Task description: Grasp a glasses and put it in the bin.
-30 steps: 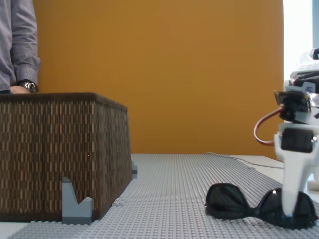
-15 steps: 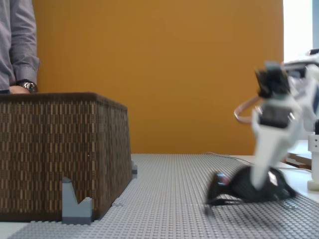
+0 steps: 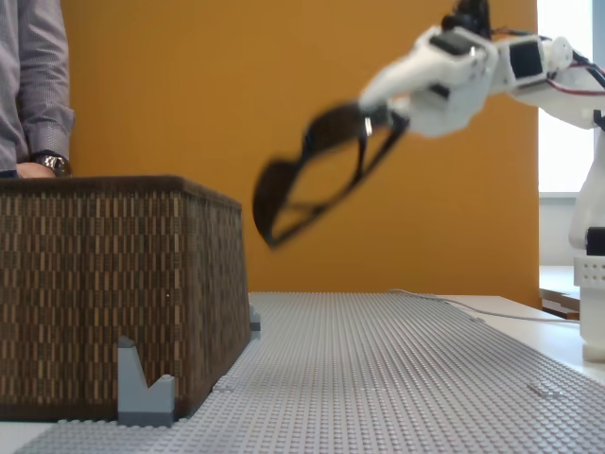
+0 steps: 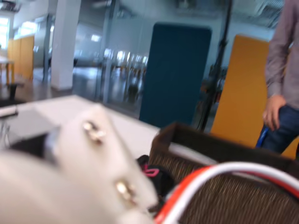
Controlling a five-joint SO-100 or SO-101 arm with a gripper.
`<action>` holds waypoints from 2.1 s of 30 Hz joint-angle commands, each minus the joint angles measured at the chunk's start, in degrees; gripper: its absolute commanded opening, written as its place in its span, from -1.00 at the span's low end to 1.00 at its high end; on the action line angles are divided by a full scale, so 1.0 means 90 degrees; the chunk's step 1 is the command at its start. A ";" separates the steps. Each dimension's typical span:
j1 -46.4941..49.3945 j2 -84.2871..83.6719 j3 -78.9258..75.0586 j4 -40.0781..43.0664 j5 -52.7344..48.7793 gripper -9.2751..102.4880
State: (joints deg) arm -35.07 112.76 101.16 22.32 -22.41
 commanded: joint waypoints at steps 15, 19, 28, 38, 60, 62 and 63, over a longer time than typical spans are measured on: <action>0.1484 -0.3184 -0.2383 -0.2637 -0.0557 -0.84; 0.1758 -0.4561 -0.3965 -0.2363 -0.0283 -0.84; 0.2148 -0.5127 -0.5449 -0.1084 0.0166 -0.26; 0.2061 -0.4219 -0.5576 -0.0664 0.0283 -0.23; 0.2188 -0.2725 -0.4824 0.1963 0.0742 -0.24; 0.2139 -0.2959 -0.5557 0.3047 0.1064 -0.26; 0.2139 -0.3008 -0.5654 0.3203 0.1084 -0.26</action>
State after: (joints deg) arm -14.59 85.17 56.16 43.24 -13.36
